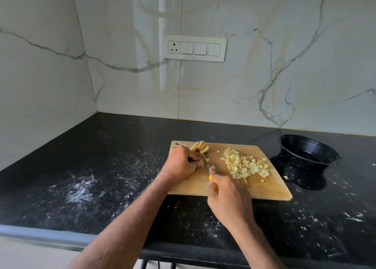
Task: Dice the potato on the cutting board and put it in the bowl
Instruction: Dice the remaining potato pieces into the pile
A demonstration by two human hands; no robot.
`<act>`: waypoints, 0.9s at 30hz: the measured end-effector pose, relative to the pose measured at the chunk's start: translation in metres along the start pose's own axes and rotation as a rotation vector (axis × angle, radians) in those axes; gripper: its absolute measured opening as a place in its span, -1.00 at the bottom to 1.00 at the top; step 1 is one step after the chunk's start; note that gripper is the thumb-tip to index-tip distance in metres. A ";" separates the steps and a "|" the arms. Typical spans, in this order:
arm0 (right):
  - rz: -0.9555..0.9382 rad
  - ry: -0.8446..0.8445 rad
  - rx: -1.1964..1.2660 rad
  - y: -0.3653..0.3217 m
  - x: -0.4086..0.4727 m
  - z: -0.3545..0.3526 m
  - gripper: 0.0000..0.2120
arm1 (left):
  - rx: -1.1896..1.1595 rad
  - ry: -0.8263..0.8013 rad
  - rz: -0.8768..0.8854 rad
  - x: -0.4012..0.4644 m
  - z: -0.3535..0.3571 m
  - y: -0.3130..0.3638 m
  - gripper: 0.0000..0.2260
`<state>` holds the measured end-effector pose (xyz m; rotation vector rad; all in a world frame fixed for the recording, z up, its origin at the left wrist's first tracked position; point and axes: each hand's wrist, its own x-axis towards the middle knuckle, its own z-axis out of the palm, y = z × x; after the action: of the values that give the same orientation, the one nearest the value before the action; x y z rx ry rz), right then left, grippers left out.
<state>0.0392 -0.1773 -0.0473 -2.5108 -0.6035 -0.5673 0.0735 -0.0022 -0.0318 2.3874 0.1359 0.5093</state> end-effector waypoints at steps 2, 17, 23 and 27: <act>-0.013 -0.003 0.003 -0.001 0.000 0.000 -0.73 | 0.003 0.001 0.005 0.000 -0.001 0.001 -0.94; -0.026 -0.086 -0.056 0.002 0.007 0.001 -0.73 | -0.004 -0.005 0.039 0.000 -0.001 0.000 -0.94; -0.028 -0.115 -0.063 0.001 0.010 0.003 -0.72 | 0.007 -0.008 0.039 0.001 0.001 0.000 -0.95; -0.036 -0.126 -0.087 0.000 0.014 0.005 -0.73 | 0.019 -0.009 0.037 0.001 0.001 -0.001 -0.94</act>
<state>0.0520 -0.1699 -0.0443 -2.6373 -0.6858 -0.4601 0.0748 -0.0019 -0.0329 2.4148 0.0925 0.5166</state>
